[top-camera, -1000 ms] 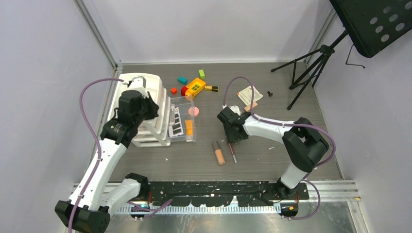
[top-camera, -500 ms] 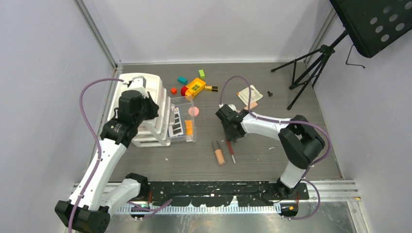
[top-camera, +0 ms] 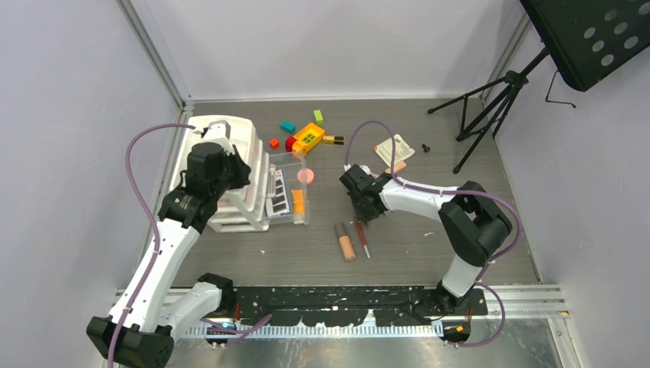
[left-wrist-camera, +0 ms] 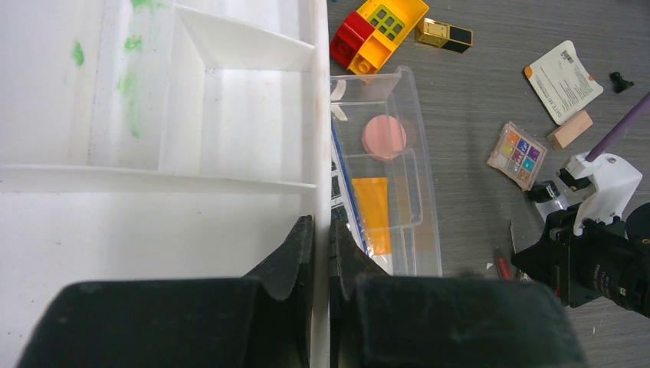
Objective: Organize the makeup
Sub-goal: Pick up the makeup tool from the center of the board.
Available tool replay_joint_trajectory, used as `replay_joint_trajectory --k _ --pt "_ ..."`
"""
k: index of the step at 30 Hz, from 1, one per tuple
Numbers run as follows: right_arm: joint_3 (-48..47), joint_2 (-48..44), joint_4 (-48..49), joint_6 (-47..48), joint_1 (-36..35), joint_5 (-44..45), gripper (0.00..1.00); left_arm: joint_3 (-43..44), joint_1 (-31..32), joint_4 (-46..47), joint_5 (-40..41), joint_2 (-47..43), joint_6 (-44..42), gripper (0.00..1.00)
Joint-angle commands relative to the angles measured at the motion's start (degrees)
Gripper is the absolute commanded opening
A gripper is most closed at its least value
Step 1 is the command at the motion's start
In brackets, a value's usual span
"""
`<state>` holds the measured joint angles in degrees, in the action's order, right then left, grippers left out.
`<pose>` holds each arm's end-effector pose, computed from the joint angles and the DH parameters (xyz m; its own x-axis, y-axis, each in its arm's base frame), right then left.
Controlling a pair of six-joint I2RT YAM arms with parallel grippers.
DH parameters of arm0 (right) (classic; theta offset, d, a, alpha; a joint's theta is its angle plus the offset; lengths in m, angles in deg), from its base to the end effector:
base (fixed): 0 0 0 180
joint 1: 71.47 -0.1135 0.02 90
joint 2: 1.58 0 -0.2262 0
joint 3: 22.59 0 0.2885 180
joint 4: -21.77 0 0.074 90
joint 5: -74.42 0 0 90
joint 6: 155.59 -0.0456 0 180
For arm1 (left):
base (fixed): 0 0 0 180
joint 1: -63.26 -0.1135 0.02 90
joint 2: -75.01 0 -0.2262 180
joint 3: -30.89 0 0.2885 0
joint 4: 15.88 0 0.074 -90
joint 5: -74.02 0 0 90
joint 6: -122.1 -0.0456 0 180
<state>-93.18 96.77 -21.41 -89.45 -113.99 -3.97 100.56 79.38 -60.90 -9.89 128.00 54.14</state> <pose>0.2619 0.2277 0.0908 -0.8853 -0.2742 -0.3756 -0.2794 0.9593 -0.0419 0.2562 -0.0690 0.3203 -0.4927 -0.2460 -0.8347 0.0016 0.9589 -0.2836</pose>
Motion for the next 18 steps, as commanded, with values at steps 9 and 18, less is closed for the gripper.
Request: replay_joint_trajectory --k 9,18 --pt "-7.1 -8.9 -13.4 -0.3 -0.3 12.4 0.03 0.5 -0.5 1.5 0.9 -0.9 0.4 0.00" --pt "-11.9 -10.5 7.7 -7.7 -1.1 -12.5 0.03 0.3 -0.5 1.5 0.6 -0.9 0.4 0.00"
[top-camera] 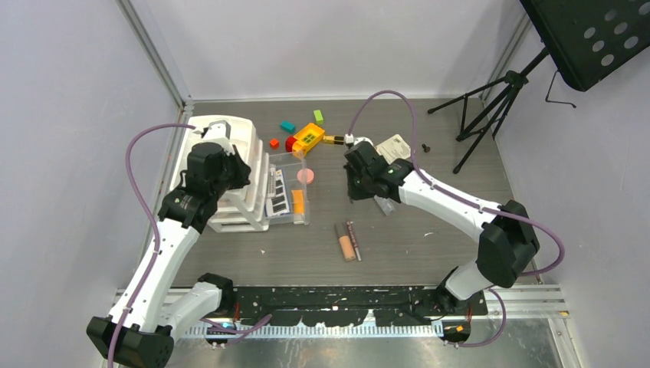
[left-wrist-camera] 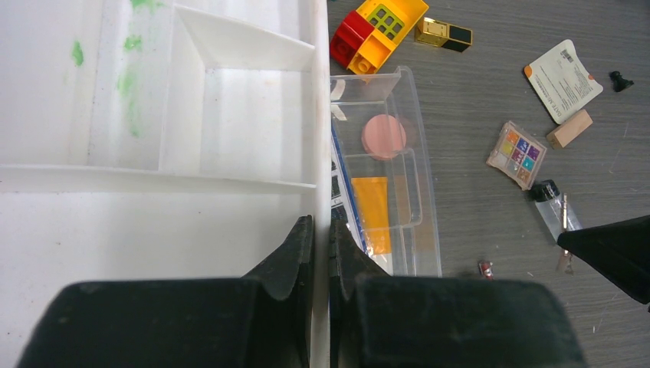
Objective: Organize the makeup
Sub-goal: Pick up the makeup tool from the center of the board, then place the makeup tool in the drawer.
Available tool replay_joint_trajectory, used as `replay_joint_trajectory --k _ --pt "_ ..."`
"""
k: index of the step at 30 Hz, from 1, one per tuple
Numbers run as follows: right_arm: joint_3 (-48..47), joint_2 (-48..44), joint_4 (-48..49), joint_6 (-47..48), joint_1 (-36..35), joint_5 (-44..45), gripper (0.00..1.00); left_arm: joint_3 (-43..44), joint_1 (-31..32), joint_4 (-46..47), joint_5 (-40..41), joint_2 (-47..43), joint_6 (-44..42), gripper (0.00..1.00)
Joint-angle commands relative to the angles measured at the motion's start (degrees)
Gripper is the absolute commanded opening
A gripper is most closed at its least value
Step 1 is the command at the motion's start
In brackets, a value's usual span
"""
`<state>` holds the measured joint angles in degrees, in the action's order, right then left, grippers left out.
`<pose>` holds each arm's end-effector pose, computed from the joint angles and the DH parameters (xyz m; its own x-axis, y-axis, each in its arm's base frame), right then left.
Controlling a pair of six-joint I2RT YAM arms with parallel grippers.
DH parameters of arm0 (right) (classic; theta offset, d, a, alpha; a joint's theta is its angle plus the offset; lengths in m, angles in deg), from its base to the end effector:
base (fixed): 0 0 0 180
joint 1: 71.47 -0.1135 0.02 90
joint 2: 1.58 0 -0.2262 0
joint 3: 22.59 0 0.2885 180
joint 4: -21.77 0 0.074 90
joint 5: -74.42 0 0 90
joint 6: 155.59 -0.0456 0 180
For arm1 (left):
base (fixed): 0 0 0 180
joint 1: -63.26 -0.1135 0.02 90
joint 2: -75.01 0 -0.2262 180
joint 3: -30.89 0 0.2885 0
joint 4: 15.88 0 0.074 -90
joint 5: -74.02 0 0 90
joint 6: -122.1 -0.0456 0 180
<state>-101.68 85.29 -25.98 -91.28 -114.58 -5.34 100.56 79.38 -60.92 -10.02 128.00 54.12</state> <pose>0.2689 0.2406 0.2023 -0.8021 -0.1665 -0.5736 -0.2789 0.9536 0.1133 0.2561 -0.0691 0.3202 -0.4937 -0.2455 -0.8343 0.0035 0.9588 -0.2842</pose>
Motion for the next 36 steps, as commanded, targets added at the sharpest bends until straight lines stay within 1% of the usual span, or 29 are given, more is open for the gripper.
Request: replay_joint_trajectory --k 1,5,7,9,11,12,14,18,22,24,25,29,31,34,36 --pt "-4.7 2.4 14.0 -7.7 -0.6 -12.9 0.03 0.2 -0.5 1.6 0.6 -0.9 0.5 0.00" --pt "-10.1 9.3 23.8 -13.3 -1.2 -21.1 0.04 -0.5 -0.5 2.3 0.3 -1.1 0.8 0.00" --pt "-12.6 13.7 27.2 -16.7 -1.6 -24.2 0.04 -0.5 -0.5 2.3 0.3 -1.0 0.9 0.00" --pt "-15.4 17.3 29.2 -18.5 -2.2 -26.7 0.04 -0.2 -0.5 2.0 0.4 -1.1 0.8 0.00" --pt "-17.9 20.1 29.5 -19.4 -3.0 -27.2 0.06 -0.3 -0.5 1.9 0.5 -1.4 0.8 0.00" --pt "-19.2 21.1 29.5 -19.4 -3.4 -27.2 0.10 -0.3 -0.5 2.0 0.6 -1.5 0.8 0.00" --pt "-20.1 22.4 29.4 -19.6 -3.9 -26.9 0.20 -0.3 -0.5 1.9 0.8 -1.6 0.8 0.00" --pt "-19.4 22.1 30.0 -19.8 -4.3 -25.5 0.38 -0.3 -0.5 1.9 0.6 -1.2 0.8 0.00" --pt "-18.9 20.5 28.7 -18.7 -4.2 -24.7 0.43 -0.3 -0.5 1.8 0.4 -1.1 0.7 0.00" --pt "-17.8 18.3 26.9 -17.3 -4.2 -21.6 0.42 -0.2 -0.5 1.7 0.4 -1.4 0.7 0.00" --pt "-17.0 16.7 25.6 -16.3 -4.1 -19.0 0.39 -0.1 -0.5 1.7 0.5 -1.5 0.7 0.00" --pt "-15.8 12.9 17.0 -12.6 -4.0 -3.7 0.33 -0.1 -0.4 1.6 0.5 -1.8 0.7 0.00" --pt "-15.4 12.0 13.8 -10.7 -3.9 3.3 0.32 -0.2 -0.5 1.7 0.2 -1.8 0.7 0.00" --pt "-15.3 12.2 10.0 -9.5 -3.9 9.1 0.32 -0.4 -0.5 1.9 -0.2 -1.7 0.8 0.00" --pt "-16.0 13.8 8.0 -9.2 -3.9 9.8 0.32 -0.3 -0.5 1.8 -0.4 -1.5 0.8 0.00"
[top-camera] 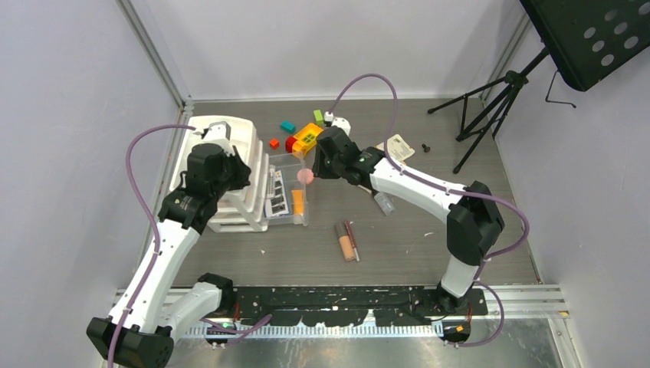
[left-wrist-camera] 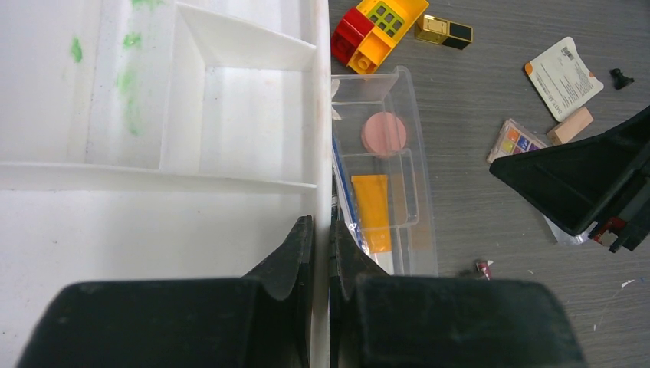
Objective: Organize the makeup
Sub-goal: Place the makeup tool in the drawer, then close the drawer in the storage box.
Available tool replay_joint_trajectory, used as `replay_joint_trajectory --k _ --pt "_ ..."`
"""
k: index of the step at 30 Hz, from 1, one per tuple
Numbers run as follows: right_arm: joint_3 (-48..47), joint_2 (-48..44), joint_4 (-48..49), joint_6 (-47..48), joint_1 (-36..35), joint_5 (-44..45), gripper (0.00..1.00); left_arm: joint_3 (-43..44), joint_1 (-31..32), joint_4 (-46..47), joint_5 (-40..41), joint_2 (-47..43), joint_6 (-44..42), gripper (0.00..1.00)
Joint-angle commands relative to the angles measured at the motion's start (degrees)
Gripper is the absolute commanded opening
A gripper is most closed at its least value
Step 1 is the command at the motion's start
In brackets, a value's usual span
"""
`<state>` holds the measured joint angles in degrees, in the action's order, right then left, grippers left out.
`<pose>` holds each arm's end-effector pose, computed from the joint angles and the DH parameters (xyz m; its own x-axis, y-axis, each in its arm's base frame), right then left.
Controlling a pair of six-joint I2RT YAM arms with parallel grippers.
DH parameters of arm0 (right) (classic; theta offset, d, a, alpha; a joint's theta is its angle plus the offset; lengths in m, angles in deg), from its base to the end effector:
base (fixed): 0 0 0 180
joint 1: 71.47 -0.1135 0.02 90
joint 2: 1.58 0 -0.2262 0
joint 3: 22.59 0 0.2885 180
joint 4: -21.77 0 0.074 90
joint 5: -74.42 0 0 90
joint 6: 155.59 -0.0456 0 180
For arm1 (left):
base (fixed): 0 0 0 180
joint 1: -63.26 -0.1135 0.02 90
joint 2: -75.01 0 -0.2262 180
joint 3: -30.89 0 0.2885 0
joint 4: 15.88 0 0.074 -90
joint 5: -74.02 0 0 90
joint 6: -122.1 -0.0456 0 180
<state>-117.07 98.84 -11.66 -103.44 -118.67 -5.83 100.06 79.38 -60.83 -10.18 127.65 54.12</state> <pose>0.3045 0.3175 0.2307 -0.7294 0.1023 -0.6763 -0.2363 0.8902 0.3895 0.2552 -0.0690 0.3186 -0.4954 -0.2451 -0.8334 0.0055 0.9585 -0.2852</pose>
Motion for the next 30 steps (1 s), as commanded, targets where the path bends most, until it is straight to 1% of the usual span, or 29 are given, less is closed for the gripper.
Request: replay_joint_trajectory --k 1,8,15,17,22,27,30 --pt "-1.2 1.4 -6.6 3.1 0.2 9.4 0.32 0.3 -0.5 1.7 -0.3 -1.3 0.8 0.00" --pt "-7.1 10.1 -6.5 2.6 0.2 0.1 0.29 -0.1 -0.5 1.7 -0.4 -2.2 0.9 0.00" --pt "-7.3 13.0 0.8 -0.3 -0.7 -12.4 0.29 -0.1 -0.4 2.0 -1.1 -2.0 0.9 0.00" --pt "-7.6 13.9 2.5 -1.5 -0.9 -14.8 0.29 -0.2 -0.5 2.0 -1.2 -1.9 1.0 0.00" --pt "-8.1 15.6 7.2 -4.4 -1.7 -18.2 0.28 -0.3 -0.5 2.3 -1.6 -2.1 1.1 0.00" --pt "-10.5 18.9 9.3 -6.6 -2.6 -20.8 0.27 -0.3 -0.5 2.3 -2.1 -1.9 1.3 0.00" --pt "-11.1 20.3 10.3 -7.4 -3.2 -20.8 0.26 -0.3 -0.5 2.4 -2.2 -1.8 1.4 0.00"
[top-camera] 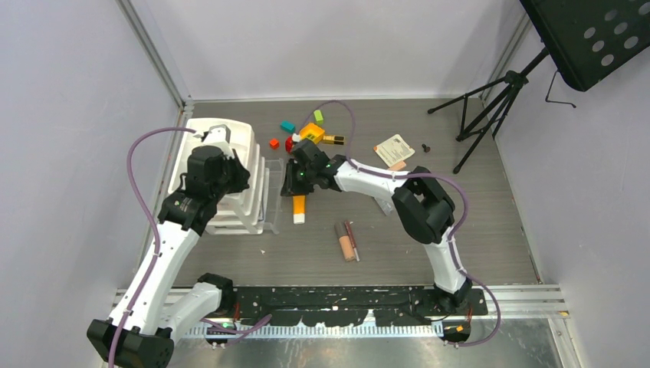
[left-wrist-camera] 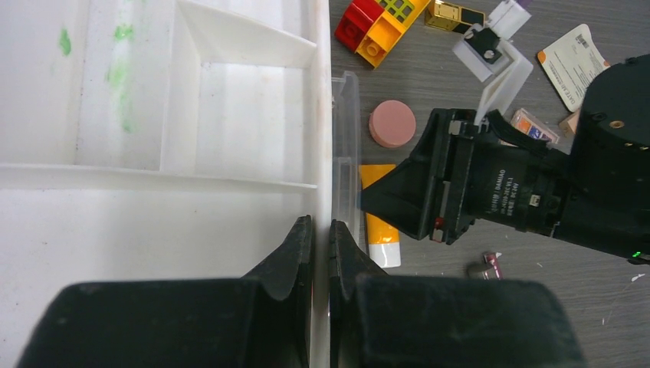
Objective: Organize the makeup
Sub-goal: Close the drawer in the storage box.
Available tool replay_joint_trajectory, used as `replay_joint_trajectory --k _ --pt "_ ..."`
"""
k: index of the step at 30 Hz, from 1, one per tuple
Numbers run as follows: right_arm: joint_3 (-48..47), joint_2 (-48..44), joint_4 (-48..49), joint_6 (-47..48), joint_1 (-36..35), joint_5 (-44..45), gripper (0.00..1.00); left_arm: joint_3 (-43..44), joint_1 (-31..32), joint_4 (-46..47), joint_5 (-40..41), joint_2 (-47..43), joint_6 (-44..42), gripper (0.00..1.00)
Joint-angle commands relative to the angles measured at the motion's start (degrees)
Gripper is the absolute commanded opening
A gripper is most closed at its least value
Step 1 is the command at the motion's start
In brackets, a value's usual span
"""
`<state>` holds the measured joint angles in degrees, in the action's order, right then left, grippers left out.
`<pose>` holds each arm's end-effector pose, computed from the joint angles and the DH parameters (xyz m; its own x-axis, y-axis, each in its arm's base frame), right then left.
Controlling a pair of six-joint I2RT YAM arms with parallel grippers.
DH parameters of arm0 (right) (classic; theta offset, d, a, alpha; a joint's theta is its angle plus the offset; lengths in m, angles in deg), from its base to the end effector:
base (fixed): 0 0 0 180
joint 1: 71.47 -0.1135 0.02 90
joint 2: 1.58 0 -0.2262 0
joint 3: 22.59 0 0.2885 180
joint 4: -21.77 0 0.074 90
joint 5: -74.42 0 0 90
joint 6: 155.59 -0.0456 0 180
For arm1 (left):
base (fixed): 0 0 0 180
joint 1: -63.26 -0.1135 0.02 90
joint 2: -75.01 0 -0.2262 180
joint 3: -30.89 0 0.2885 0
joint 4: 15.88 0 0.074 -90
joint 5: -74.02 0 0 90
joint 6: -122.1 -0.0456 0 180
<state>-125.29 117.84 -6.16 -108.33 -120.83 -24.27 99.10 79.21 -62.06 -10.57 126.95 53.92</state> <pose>0.3153 0.3779 0.1438 -0.8928 -0.0101 -0.4504 -0.2917 0.7749 0.5608 0.2521 -0.0676 0.3129 -0.5176 -0.2369 -0.8222 0.0028 0.9604 -0.2785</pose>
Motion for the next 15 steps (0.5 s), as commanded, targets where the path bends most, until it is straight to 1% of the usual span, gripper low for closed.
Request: replay_joint_trajectory --k 1,11,15 --pt "-3.1 1.8 5.2 -2.7 -1.2 -2.3 0.26 0.6 -0.3 3.7 -1.9 -1.0 1.6 0.00" --pt "-5.7 6.1 9.7 -6.1 -1.6 -1.2 0.23 -0.3 -0.3 4.5 -3.3 -0.3 2.5 0.00" --pt "-6.6 7.0 12.1 -8.2 -1.6 -2.5 0.22 -0.6 -0.3 4.6 -3.8 -0.2 2.7 0.00"
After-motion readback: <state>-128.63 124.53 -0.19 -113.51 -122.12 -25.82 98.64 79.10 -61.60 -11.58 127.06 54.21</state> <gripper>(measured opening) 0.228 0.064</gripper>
